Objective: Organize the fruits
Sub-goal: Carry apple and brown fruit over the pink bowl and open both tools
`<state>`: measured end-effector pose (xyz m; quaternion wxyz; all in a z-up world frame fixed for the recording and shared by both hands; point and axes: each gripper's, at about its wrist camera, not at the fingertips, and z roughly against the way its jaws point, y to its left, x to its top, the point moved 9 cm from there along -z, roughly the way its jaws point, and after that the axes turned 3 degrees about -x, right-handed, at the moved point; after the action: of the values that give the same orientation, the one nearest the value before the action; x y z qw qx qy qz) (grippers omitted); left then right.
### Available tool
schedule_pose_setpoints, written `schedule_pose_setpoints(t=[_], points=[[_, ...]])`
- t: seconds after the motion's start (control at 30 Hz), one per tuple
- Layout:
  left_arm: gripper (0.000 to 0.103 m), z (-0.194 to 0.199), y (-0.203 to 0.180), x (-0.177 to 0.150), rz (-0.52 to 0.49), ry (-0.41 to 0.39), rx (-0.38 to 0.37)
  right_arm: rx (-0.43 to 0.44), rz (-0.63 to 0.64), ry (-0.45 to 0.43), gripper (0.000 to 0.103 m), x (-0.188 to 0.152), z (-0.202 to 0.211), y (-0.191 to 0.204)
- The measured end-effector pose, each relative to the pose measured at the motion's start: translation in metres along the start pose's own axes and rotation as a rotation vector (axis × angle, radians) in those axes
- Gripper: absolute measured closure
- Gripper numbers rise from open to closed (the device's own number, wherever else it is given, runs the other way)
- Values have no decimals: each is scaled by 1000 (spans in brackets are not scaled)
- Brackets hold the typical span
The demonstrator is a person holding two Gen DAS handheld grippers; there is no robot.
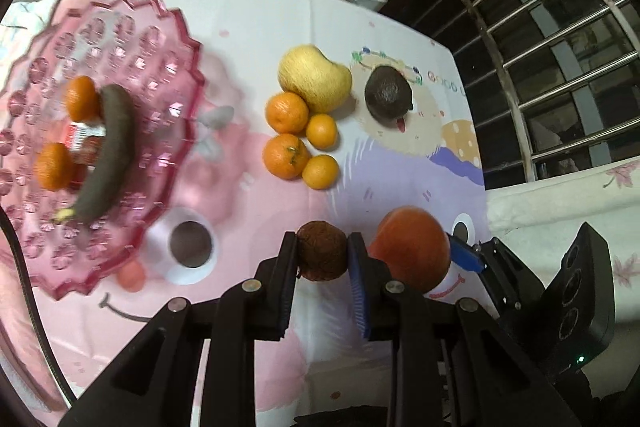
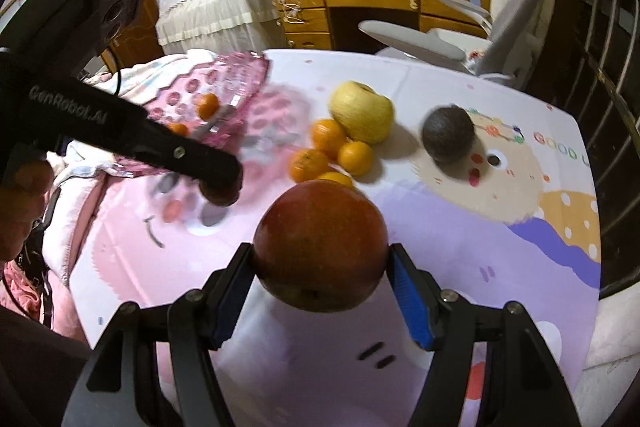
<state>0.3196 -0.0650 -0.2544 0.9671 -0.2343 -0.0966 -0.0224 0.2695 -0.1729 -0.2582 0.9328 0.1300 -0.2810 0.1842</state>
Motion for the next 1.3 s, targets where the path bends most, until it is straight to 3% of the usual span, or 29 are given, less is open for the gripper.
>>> schedule_pose_setpoints(t=[0.43,0.77,1.3], points=[[80,72,46,-3,-54,-63,10,53,33,-45,36,33,15,86],[80,120,106,6,-100,-96,46,68,14,-79,36,59,3,149],[80,140,194,40,-182,-92,94,24,-92,-72,36,92,-54,216]])
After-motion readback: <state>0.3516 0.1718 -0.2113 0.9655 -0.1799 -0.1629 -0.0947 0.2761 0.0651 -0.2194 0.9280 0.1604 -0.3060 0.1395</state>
